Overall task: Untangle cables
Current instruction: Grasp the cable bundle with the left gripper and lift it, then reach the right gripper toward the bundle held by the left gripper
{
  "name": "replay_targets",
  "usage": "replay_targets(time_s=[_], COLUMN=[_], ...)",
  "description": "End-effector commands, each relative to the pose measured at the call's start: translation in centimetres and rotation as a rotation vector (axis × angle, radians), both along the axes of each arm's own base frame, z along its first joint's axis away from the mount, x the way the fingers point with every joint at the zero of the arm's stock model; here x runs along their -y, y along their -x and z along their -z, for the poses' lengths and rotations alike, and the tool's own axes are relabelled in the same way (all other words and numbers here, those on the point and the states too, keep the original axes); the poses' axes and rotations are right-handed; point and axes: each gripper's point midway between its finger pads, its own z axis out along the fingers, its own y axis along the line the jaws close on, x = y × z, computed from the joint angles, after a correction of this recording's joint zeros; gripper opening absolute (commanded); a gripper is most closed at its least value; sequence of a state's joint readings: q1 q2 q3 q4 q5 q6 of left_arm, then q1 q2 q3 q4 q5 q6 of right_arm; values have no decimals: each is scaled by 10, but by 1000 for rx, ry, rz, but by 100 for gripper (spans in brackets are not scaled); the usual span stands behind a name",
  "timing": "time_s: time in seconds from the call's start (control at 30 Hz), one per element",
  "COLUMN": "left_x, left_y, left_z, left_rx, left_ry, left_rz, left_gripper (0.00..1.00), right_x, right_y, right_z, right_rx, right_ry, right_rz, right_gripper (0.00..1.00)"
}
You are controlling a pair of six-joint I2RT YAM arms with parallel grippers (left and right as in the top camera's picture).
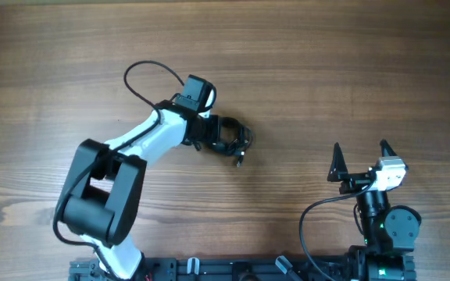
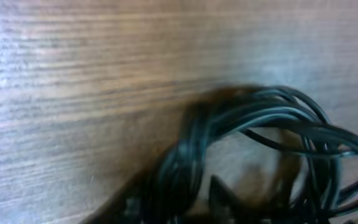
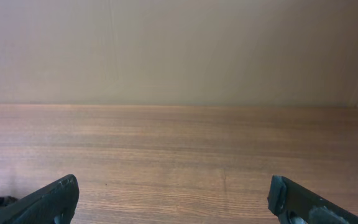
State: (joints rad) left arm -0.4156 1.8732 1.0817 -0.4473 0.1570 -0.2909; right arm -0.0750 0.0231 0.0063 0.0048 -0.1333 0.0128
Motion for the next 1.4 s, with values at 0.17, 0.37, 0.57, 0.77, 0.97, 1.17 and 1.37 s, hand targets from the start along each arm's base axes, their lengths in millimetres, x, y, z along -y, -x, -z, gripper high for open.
replay_targets(time_s=[0.17, 0.37, 0.57, 0.77, 0.97, 1.17, 1.37], left_x=[-29, -36, -38, 9, 1, -3, -21], left_y=[-19, -9, -9, -5, 4, 12, 5], left_z=[-81, -180, -190, -220, -252, -257, -248], left_rx=[81, 279, 317, 514, 621, 565, 427], left_ry=[89, 234, 230, 281, 273, 336, 403], left_rz=[-359, -397, -385, 170, 208, 99, -258], left_gripper=[4, 4, 4, 4, 4, 4, 4], right_x=[9, 28, -54, -84, -82, -134, -224], right_y=[0, 1, 12, 29, 16, -4, -25], right_z=[-3, -1, -6, -27, -35, -55, -50], right_rx=[17, -3, 14, -207, -331, -600, -641], right_ry=[68, 336, -51, -934, -733, -744, -807], right_rz=[50, 154, -324, -520, -450, -750, -935], right_gripper=[100, 100, 100, 100, 99, 93, 87])
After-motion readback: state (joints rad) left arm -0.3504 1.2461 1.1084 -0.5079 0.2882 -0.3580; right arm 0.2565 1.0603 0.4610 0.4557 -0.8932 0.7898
